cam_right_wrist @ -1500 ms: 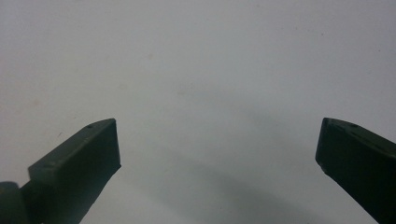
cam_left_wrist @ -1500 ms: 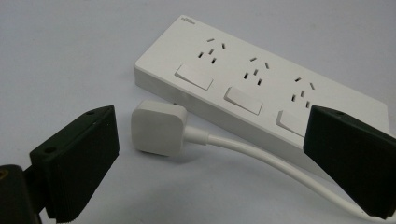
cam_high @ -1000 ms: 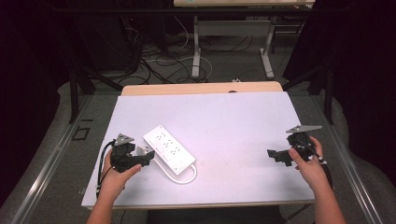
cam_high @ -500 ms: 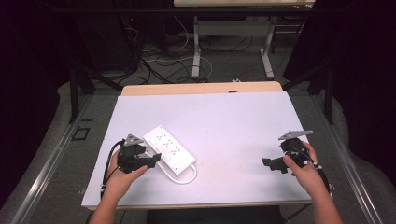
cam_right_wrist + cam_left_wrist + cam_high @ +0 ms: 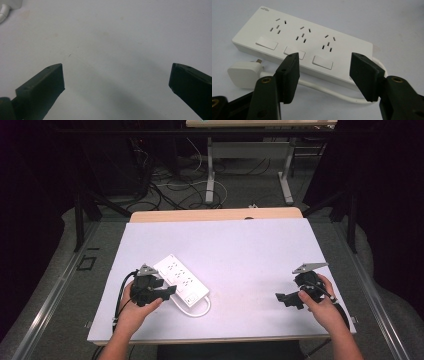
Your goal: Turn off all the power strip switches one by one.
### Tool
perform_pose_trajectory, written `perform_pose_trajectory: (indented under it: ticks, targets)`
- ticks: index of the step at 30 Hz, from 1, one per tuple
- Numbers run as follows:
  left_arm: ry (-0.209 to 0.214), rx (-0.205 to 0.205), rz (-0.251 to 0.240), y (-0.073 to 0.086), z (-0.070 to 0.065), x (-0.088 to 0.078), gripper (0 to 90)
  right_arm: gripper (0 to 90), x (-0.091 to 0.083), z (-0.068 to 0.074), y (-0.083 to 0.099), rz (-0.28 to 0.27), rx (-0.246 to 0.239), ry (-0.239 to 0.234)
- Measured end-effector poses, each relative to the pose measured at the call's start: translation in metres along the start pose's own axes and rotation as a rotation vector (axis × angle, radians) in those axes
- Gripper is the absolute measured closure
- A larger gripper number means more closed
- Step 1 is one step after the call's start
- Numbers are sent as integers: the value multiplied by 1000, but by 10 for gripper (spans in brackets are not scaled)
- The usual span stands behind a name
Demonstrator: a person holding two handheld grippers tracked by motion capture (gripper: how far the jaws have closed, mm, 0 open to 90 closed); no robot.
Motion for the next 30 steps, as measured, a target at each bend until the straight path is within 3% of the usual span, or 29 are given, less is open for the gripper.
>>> perform_pose_trajectory:
  ticks: [5, 7, 21, 30]
  targets:
    - [8, -6, 10, -1, -4, 3, 526, 0, 2, 2, 0, 2, -9, -2]
    - [39, -9, 41, -1, -9, 4, 580, 0, 2, 2, 0, 1, -9, -1]
    - [58, 25, 117, 0, -26, 20, 882, 0, 3, 1, 2, 13, -3, 1]
    - [81, 38, 145, 0, -35, 30, 900, 0, 3, 1, 2, 14, -4, -2]
Point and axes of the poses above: each handheld gripper's, and its own axes: x roughly forward along the jaws, y roughly out of its underside, z roughly to its left, the point moved 6 cm from there along x, roughly forward along the jaws, and after that the axes turned 5 degrees about y, right-handed, at the moved point
